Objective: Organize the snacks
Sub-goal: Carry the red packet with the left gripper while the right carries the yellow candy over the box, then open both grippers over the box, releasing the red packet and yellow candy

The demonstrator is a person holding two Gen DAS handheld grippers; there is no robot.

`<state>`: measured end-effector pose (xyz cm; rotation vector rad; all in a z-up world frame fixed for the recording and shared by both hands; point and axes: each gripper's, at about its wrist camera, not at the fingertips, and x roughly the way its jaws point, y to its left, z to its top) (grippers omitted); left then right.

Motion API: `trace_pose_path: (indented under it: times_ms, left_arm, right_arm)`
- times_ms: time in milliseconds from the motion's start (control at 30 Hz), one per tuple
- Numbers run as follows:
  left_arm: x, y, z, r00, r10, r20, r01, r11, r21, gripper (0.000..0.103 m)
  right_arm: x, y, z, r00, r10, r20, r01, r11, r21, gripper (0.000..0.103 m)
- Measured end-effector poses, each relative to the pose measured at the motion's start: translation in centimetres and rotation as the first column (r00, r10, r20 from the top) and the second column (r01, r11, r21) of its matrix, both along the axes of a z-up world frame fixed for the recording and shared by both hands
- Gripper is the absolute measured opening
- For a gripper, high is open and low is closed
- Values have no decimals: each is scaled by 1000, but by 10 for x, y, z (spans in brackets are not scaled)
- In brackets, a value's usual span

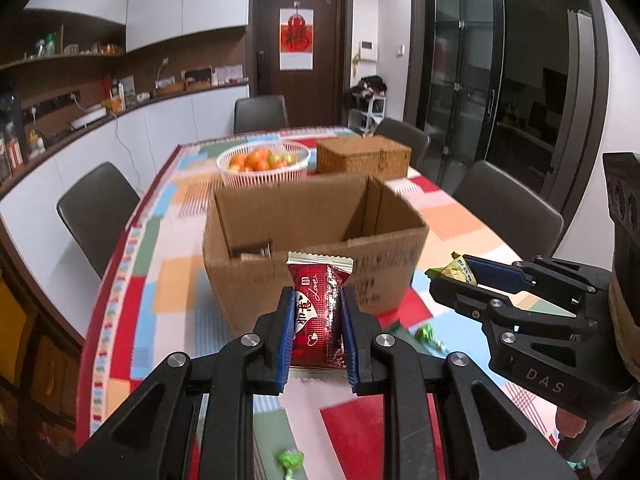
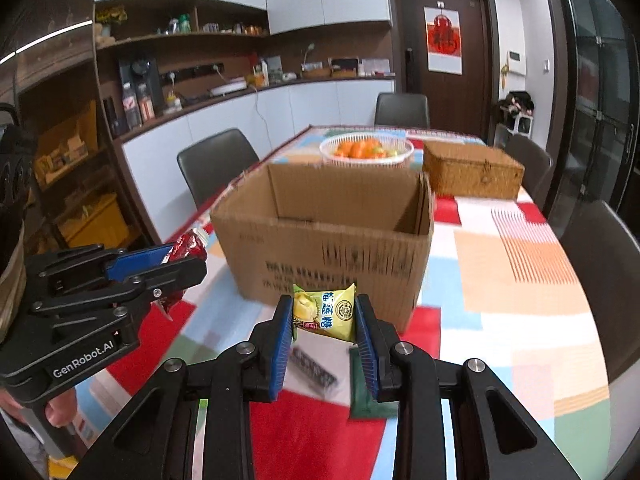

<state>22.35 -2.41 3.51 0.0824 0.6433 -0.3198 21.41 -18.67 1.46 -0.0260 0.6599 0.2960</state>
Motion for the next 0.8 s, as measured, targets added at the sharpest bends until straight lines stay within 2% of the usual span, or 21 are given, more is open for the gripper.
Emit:
trace_pose_path:
  times_ms: [333, 567, 800]
  left_arm:
    - [40, 0, 30, 1000, 2, 28, -2, 1000, -13, 23]
    - [74, -4, 39, 1000, 7, 7, -7, 1000, 8, 23]
    - [117, -4, 30, 997, 19, -69, -18, 1000, 10, 23]
  right_arm:
    - [35, 3, 40, 997, 6, 74, -6, 1000, 1, 32]
    - [70, 3, 48, 999, 20, 46, -20, 1000, -1, 32]
    - [112, 2, 42, 1000, 4, -5, -4, 999, 36, 32]
